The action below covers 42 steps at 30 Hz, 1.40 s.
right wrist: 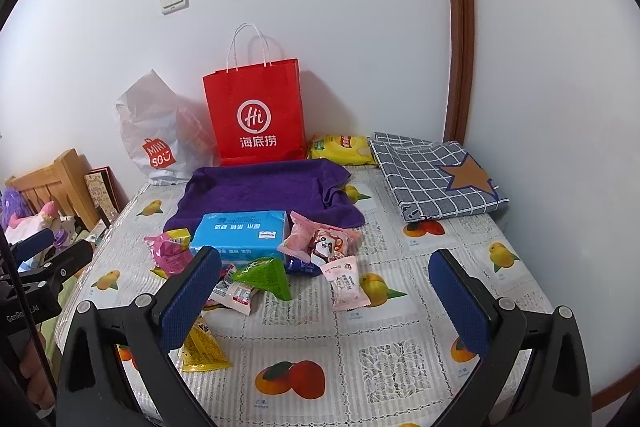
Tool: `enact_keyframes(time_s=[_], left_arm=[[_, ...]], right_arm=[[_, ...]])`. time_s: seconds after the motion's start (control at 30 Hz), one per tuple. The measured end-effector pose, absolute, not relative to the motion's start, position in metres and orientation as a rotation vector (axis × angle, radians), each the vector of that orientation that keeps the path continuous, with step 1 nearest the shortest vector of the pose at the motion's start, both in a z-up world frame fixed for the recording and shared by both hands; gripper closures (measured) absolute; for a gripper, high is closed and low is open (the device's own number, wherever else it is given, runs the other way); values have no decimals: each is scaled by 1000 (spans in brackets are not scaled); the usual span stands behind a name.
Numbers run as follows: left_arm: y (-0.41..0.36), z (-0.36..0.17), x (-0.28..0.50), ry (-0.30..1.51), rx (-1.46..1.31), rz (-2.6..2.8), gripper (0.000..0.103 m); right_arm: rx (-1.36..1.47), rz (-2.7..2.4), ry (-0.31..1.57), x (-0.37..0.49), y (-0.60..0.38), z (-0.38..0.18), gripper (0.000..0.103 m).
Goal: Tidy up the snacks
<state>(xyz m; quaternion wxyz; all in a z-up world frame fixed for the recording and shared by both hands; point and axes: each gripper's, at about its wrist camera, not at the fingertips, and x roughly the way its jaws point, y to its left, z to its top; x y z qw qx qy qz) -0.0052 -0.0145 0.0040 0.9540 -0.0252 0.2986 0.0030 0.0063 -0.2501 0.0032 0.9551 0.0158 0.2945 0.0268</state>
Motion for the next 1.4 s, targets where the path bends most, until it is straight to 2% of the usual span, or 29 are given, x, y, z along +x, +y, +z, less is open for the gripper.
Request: enact_keyframes(time_s=[1.4], left_arm=[[-12, 5, -5, 587, -59, 8, 0]], right_arm=[[25, 68, 594, 9, -245, 2, 1]])
